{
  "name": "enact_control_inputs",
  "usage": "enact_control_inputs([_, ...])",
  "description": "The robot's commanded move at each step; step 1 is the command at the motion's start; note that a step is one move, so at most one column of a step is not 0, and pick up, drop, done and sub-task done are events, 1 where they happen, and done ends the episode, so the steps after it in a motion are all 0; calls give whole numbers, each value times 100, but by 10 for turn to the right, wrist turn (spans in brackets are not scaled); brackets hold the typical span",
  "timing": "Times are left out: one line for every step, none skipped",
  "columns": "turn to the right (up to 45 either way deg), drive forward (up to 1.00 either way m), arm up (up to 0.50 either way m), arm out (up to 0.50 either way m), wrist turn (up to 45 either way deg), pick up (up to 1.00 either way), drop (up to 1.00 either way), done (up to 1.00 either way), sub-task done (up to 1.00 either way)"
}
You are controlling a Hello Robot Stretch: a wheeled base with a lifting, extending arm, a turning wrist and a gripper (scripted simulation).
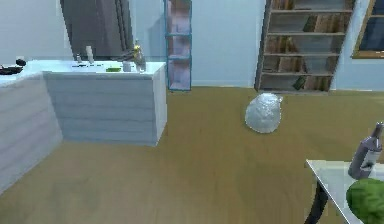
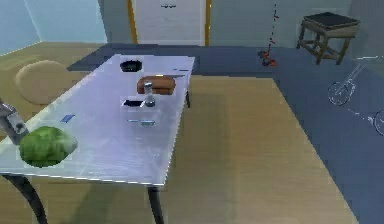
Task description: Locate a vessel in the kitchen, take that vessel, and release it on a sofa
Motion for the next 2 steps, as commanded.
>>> enact_control_inputs([0,100,0,0,0,0,0,0,0])
enact_control_inputs([0,80,0,0,0,0,0,0,0])
